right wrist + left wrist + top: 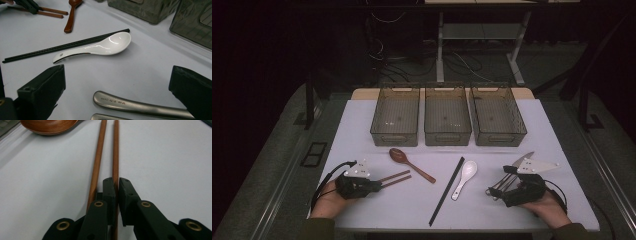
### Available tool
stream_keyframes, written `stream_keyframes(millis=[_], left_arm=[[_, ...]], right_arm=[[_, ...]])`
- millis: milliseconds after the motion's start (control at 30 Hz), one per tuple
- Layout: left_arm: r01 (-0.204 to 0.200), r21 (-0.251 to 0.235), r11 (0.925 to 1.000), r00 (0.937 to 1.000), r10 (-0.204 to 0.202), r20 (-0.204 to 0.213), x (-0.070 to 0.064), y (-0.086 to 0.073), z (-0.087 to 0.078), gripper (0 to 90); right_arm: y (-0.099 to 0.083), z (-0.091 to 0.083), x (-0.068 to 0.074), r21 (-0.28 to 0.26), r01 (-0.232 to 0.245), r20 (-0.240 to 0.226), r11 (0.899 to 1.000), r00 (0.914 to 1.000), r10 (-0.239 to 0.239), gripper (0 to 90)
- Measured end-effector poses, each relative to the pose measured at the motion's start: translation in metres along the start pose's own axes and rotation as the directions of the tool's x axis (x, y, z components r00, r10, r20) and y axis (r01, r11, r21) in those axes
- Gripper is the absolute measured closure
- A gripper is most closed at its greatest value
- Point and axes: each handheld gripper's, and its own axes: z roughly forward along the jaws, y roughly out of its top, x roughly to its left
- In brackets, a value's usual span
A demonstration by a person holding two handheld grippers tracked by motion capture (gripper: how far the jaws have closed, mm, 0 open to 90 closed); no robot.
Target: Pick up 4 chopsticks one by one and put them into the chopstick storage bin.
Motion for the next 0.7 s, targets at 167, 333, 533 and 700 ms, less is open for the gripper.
stream_keyframes(millis=[167,333,533,700], left_arm=[[0.011,0.001,0.9999,0.9999,-0.011,0.006,0.0004,0.0005,0.0002,83.2],[0.023,0.006,0.9997,0.9997,-0.023,0.007,0.0006,0.0011,0.0,83.3],[0.034,0.003,0.9994,0.9994,-0.034,0.011,-0.001,0.0033,0.0002,83.3],[0.033,-0.016,0.9993,0.9993,-0.033,0.016,-0.0036,0.0076,-0.001,83.3]], right_arm=[[0.0,-0.0002,0.0,0.001,-0.002,0.0,1.0,1.0,0.002,0.7],[-0.0002,-0.0005,-0.0002,-0.002,-0.007,-0.002,1.0,1.0,0.007,0.7],[-0.0019,-0.0005,-0.002,-0.004,-0.029,-0.009,1.0,0.9995,0.029,0.7],[-0.0026,-0.0003,-0.0042,0.001,-0.03,-0.004,1.0,0.9995,0.03,0.7]])
